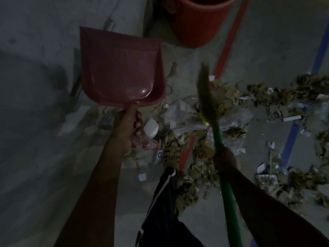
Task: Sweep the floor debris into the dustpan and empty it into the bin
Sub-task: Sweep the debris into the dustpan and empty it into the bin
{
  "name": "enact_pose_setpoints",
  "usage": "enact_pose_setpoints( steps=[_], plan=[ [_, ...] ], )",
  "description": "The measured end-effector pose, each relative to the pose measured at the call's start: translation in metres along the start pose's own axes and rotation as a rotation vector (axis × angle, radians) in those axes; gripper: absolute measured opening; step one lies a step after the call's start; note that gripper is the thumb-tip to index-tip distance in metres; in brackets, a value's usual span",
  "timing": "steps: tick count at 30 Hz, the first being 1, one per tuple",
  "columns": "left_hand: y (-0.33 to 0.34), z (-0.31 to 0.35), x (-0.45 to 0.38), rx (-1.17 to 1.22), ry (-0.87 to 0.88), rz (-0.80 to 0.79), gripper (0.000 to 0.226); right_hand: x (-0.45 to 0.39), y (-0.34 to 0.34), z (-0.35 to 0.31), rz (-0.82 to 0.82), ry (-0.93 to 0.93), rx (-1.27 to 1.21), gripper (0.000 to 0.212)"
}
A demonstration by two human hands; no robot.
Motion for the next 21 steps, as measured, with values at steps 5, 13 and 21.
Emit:
enact_pose_setpoints(
  steps=[5, 13, 21],
  plan=[
    [-0.003, -0.021, 0.018, 0.135, 0.045, -0.033, 0.036, 0.000, -0.010, 0.019, 0.105, 0.044, 0.027, 0.046],
    [-0.033, -0.071, 0.018, -0.013, 0.029, 0.031, 0.039, 0.016, 0.054, -0.027, 0.157, -0.396, 0.123, 0.043],
    [-0.083, -0.115, 0.005, 0.009, -0.051, 0.060, 0.044, 0.009, 0.158, -0.037, -0.053, -0.442, 0.295, 0.053]
  ],
)
Point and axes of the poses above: each hand's wrist, its own x-axis away from the middle knuckle, its own y-axis out of the palm, z = x × y, the point moved 10 cm from there along -x, towards the middle knuckle, and after that the axes turned 8 degrees about -z, right-handed, at the moved point
